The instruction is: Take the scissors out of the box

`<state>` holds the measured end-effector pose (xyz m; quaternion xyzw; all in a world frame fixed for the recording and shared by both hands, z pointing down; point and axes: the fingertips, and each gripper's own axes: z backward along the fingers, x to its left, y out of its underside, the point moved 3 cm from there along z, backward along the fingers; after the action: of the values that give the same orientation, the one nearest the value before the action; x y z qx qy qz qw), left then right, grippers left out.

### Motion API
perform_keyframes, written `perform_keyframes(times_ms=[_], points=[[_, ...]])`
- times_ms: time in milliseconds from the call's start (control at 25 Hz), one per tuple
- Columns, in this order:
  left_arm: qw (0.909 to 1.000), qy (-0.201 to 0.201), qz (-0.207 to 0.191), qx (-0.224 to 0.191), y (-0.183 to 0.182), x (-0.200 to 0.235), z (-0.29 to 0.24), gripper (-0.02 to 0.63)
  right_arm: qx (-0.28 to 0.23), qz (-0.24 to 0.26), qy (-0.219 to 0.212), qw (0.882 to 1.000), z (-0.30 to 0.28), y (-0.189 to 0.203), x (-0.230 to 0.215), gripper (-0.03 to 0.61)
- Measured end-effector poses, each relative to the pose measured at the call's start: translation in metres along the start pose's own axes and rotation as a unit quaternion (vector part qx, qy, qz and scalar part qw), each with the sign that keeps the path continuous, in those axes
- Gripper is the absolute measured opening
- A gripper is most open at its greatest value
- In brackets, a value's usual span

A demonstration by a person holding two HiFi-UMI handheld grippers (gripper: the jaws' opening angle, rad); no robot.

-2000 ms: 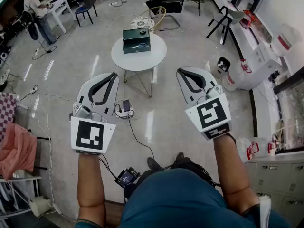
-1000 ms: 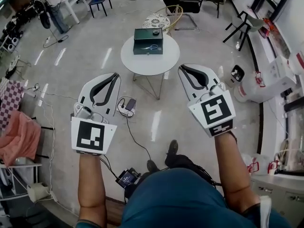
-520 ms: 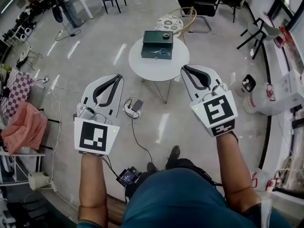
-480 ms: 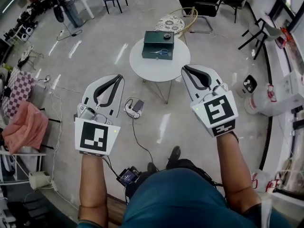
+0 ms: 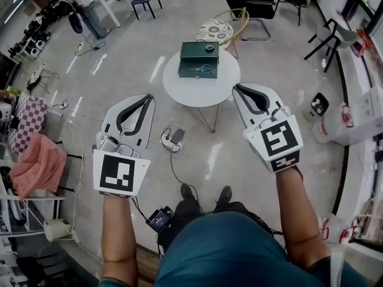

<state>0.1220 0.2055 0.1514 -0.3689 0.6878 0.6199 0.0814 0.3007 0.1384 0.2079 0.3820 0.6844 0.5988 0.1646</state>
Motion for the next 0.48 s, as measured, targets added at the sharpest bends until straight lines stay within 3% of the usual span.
perform_keyframes(times_ms=[480], points=[[0.9979, 0.049, 0.015, -0.041, 0.042, 0.044, -0.044, 0.021, 0.039, 0.001, 0.054, 0.998, -0.045, 0.000, -0.003, 0.040]])
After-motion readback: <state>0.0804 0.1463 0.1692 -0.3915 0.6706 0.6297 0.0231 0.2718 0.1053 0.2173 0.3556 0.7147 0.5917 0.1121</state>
